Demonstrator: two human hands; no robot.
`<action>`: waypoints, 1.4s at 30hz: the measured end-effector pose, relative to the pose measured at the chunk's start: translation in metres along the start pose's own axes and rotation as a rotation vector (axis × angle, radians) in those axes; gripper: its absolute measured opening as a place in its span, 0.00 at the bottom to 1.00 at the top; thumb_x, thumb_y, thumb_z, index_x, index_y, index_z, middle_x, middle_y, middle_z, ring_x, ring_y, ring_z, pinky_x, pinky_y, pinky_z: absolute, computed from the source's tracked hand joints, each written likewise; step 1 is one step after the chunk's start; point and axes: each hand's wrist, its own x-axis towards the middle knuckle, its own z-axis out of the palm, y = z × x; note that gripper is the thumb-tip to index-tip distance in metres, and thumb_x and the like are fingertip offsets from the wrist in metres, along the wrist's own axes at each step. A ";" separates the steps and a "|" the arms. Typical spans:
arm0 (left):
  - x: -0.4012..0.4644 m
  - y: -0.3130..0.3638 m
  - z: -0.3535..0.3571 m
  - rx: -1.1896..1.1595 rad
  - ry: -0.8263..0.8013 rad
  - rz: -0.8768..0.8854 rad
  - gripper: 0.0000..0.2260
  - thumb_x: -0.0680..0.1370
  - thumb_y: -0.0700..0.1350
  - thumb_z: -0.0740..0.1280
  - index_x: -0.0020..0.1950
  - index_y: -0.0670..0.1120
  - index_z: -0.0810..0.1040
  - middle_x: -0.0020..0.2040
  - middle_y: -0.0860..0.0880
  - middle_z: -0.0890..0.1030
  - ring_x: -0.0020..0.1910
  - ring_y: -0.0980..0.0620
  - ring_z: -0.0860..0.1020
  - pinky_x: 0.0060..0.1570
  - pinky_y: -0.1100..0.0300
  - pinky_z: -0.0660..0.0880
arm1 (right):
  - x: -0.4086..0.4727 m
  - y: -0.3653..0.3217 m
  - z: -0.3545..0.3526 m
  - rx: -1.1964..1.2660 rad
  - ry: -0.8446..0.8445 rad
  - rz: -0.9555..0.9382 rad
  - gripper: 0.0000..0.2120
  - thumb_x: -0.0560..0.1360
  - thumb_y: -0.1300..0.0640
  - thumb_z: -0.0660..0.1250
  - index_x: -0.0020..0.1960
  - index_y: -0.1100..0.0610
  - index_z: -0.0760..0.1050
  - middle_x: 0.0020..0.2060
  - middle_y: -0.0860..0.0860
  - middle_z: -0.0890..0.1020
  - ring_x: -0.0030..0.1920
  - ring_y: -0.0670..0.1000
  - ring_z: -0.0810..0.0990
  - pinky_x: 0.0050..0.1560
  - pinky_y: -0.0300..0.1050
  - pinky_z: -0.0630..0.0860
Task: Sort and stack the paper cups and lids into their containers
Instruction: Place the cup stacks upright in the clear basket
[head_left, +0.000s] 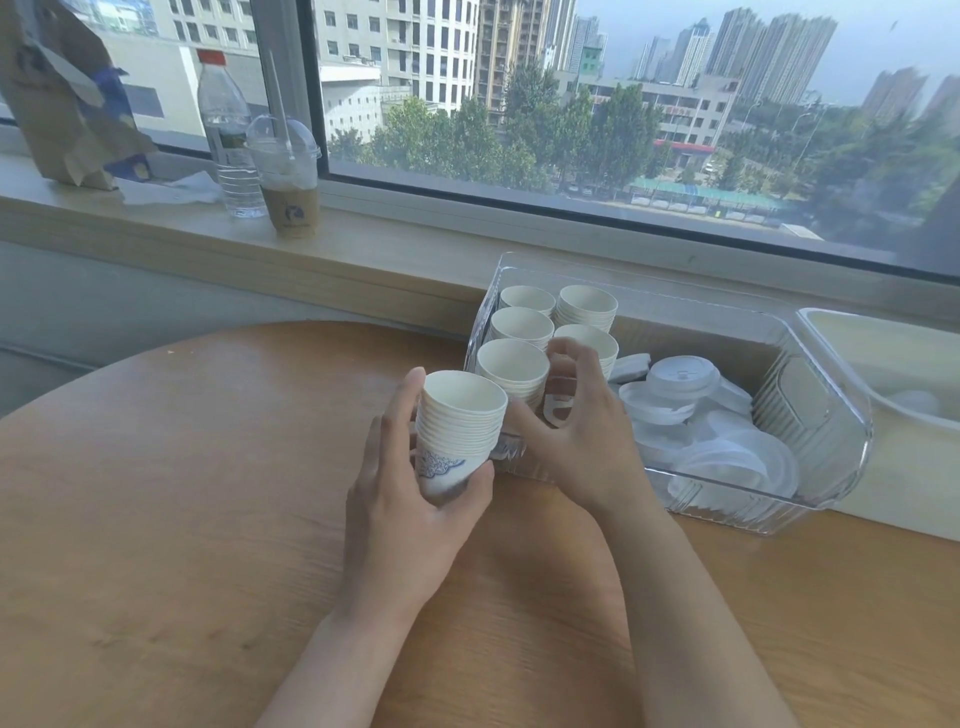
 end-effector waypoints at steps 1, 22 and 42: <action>0.000 0.002 0.000 -0.005 -0.004 -0.002 0.42 0.70 0.58 0.75 0.81 0.61 0.62 0.63 0.70 0.72 0.57 0.66 0.77 0.53 0.64 0.77 | 0.001 -0.002 -0.003 0.058 0.021 0.001 0.29 0.73 0.39 0.76 0.69 0.44 0.70 0.57 0.39 0.81 0.58 0.39 0.79 0.57 0.37 0.75; 0.014 0.025 0.031 0.041 0.006 0.363 0.28 0.80 0.52 0.73 0.76 0.44 0.71 0.69 0.49 0.78 0.65 0.49 0.80 0.63 0.58 0.77 | 0.008 -0.023 -0.067 0.403 -0.197 -0.097 0.26 0.73 0.52 0.80 0.69 0.49 0.77 0.53 0.48 0.86 0.52 0.49 0.86 0.51 0.44 0.82; 0.005 0.006 0.039 0.254 -0.107 0.258 0.08 0.78 0.45 0.74 0.57 0.50 0.87 0.56 0.57 0.80 0.51 0.53 0.80 0.48 0.61 0.76 | 0.011 0.022 -0.065 -0.005 -0.100 0.022 0.39 0.64 0.40 0.82 0.72 0.41 0.71 0.63 0.36 0.77 0.59 0.37 0.77 0.60 0.49 0.80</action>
